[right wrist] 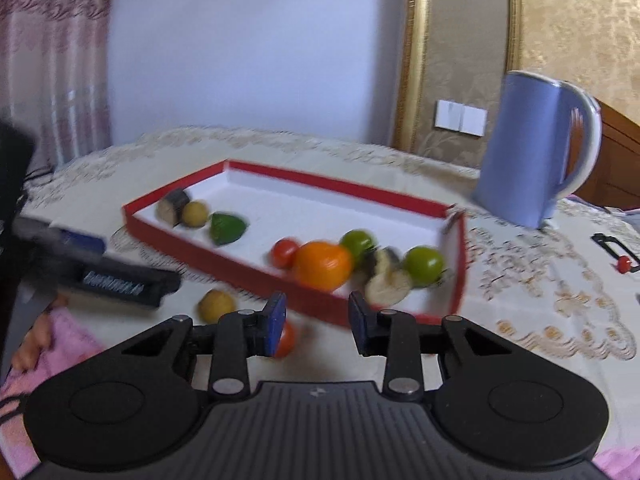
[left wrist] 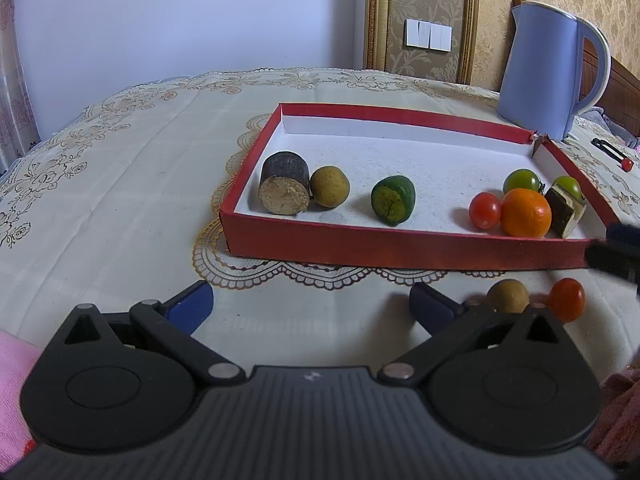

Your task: Organize fruits

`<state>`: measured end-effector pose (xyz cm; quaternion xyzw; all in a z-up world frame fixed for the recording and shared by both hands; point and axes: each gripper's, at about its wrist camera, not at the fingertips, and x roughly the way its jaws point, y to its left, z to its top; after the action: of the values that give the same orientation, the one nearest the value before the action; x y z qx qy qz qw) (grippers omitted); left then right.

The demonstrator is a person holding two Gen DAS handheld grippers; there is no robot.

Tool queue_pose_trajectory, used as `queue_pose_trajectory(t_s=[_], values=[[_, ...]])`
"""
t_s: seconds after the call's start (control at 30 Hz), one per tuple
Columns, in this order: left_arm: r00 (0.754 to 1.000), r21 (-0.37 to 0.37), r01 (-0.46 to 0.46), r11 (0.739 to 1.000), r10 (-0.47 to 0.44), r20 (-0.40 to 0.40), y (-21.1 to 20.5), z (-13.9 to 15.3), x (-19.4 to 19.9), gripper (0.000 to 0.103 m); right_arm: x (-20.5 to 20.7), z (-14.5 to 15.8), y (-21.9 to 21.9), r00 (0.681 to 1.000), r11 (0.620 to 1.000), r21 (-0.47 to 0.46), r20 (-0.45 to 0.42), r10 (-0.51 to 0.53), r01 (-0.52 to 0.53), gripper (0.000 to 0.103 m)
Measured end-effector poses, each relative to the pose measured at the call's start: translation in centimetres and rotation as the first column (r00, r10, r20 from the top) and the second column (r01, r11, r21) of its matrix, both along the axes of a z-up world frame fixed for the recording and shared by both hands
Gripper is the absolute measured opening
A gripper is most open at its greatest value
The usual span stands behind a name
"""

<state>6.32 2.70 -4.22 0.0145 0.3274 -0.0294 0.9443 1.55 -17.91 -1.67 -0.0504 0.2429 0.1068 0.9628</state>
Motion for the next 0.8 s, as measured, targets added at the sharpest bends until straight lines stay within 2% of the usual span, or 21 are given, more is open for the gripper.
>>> queue_pose_trajectory(t_s=[0.17, 0.33, 0.57, 0.8], values=[[1.000, 0.000, 0.000, 1.000, 0.000, 0.000, 0.0, 0.0, 0.0, 0.103, 2.3, 1.6, -0.1, 1.000, 1.000, -0.007, 0.019, -0.012, 0.012, 0.034], [1.000, 0.000, 0.000, 1.000, 0.000, 0.000, 0.0, 0.0, 0.0, 0.103, 6.7, 2.6, 0.9, 1.000, 1.000, -0.015, 0.000, -0.019, 0.019, 0.034], [1.000, 0.000, 0.000, 1.000, 0.000, 0.000, 0.0, 0.0, 0.0, 0.103, 13.3, 1.3, 2.2, 0.994, 0.998, -0.016, -0.097, -0.058, 0.057, 0.034], [1.000, 0.000, 0.000, 1.000, 0.000, 0.000, 0.0, 0.0, 0.0, 0.103, 15.8, -0.8, 3.2, 0.984, 0.997, -0.044, -0.167, -0.064, 0.057, 0.034]])
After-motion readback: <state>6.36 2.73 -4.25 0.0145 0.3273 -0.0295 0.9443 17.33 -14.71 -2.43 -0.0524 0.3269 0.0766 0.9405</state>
